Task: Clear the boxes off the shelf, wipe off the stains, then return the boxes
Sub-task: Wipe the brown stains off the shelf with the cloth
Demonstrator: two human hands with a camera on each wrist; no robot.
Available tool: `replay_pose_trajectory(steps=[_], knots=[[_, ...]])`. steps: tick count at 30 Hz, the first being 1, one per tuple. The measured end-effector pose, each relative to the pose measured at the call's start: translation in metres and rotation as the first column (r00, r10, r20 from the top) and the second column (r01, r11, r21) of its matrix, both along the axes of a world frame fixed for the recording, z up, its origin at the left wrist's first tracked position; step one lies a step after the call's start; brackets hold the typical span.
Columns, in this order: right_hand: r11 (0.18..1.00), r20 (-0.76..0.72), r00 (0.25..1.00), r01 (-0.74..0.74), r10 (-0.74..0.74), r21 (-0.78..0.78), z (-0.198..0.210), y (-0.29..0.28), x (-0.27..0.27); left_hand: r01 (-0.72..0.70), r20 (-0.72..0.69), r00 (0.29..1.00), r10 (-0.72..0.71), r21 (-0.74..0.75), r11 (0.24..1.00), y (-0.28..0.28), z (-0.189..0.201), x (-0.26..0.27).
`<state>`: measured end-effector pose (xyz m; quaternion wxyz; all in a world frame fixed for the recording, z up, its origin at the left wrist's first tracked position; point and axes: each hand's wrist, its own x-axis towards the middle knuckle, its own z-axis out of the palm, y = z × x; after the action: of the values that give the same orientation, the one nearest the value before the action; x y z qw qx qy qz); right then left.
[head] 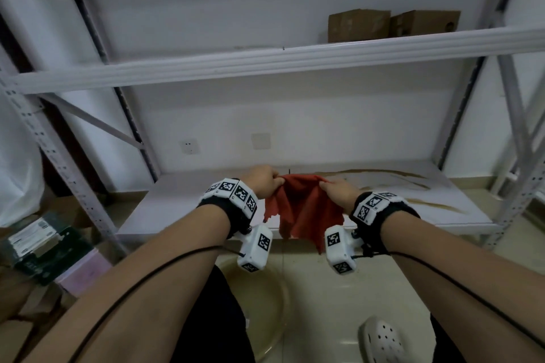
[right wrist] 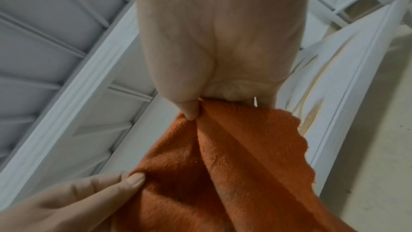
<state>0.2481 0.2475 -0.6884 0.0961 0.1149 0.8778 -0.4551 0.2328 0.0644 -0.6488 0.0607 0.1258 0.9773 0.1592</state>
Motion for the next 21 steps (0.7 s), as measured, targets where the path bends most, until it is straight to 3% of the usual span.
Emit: replay_pose_trajectory(steps=[5, 8, 11, 14, 21], knots=[[0.933, 0.035, 0.985, 0.169, -0.167, -0.318, -0.002, 0.025, -0.022, 0.070, -0.037, 0.997, -0.068, 0.049, 0.996, 0.057, -0.004, -0.027], [0.808, 0.046, 0.962, 0.250, -0.268, -0.534, 0.010, 0.032, -0.017, 0.147, -0.040, 0.989, -0.143, 0.134, 0.980, 0.086, 0.001, -0.024], [0.802, 0.044, 0.958, 0.261, -0.282, -0.538, 0.004, 0.042, -0.015, 0.218, 0.119, 0.959, -0.258, 0.277, 0.936, 0.100, -0.001, -0.014], [0.832, -0.001, 0.957, 0.252, -0.291, -0.494, -0.009, 0.049, -0.002, 0.195, 0.229, 0.921, -0.315, 0.430, 0.882, 0.092, -0.006, 0.000], [0.859, 0.052, 0.980, 0.191, -0.190, -0.475, -0.011, 0.016, 0.027, -0.026, 0.160, 0.985, -0.061, 0.494, 0.869, 0.037, -0.019, 0.019]])
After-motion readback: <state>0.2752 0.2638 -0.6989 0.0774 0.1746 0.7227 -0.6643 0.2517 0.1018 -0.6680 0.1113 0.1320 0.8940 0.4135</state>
